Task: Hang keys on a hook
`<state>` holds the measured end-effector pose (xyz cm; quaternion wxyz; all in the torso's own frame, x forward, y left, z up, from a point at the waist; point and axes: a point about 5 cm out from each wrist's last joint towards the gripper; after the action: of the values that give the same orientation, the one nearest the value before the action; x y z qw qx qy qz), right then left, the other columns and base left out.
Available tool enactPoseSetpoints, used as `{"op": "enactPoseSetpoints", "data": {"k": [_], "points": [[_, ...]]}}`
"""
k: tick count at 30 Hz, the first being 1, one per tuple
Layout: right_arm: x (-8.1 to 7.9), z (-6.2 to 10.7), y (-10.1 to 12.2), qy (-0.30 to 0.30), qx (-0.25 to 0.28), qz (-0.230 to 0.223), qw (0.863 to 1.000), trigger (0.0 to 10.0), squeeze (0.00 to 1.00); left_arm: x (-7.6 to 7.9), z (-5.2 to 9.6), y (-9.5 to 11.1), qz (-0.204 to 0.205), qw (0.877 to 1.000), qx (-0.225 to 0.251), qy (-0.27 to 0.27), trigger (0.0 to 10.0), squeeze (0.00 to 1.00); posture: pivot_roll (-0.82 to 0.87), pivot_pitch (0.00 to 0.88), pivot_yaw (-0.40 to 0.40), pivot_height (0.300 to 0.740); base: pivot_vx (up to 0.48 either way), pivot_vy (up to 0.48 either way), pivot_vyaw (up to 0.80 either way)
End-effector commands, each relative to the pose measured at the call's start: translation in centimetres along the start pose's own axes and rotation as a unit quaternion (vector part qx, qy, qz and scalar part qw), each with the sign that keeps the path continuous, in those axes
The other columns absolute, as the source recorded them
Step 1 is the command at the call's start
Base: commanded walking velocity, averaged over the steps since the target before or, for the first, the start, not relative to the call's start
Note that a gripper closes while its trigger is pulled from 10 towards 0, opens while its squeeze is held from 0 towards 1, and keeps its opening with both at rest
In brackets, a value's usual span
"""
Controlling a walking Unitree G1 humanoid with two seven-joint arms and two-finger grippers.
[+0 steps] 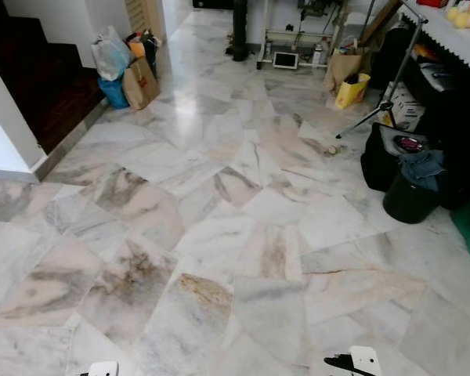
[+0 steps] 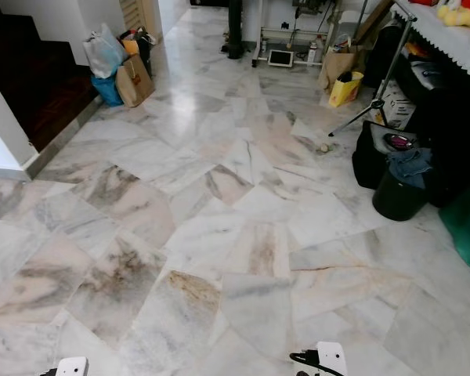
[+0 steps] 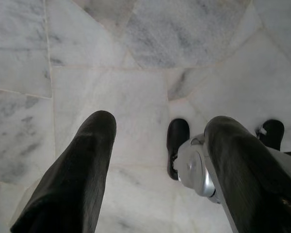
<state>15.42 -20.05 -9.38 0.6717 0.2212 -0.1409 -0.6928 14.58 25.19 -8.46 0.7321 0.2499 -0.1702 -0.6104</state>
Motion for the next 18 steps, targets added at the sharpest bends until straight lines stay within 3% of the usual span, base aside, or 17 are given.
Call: {"op": "enactPoseSetpoints", "data": {"k": [1, 16, 18], "points": [[0.0, -0.1, 0.3, -0.002, 0.003, -0.011, 1.0, 10.0, 0.0, -0.1, 0.0, 0.1, -0.003, 1.0, 0.0, 0.002, 10.0, 0.0, 0.16, 0.0, -0.025, 0.74, 0.0, 0.0, 0.0], [0.7, 0.2, -0.6, -0.012, -0.014, -0.016, 1.0, 10.0, 0.0, 0.5, 0.2, -0.9, 0.01, 1.0, -0.001, 0.007, 10.0, 0.0, 0.19, 0.0, -0.052, 0.74, 0.0, 0.0, 0.0], [0.7, 0.3, -0.8, -0.013, -0.021, -0.022, 0.999, 10.0, 0.0, 0.4, 0.2, -1.1, 0.007, 1.0, -0.002, 0.01, 10.0, 0.0, 0.18, 0.0, -0.046, 0.74, 0.0, 0.0, -0.77]]}}
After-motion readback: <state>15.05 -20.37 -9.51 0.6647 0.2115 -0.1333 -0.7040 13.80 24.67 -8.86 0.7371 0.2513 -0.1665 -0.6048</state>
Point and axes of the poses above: a point about 5 cm out from each wrist's last joint towards the gripper, its own z axis pointing back from the gripper into the wrist, its own y axis along the axis of the wrist's last joint, x = y × z, and after that the axes turned 3 degrees about z, right-handed
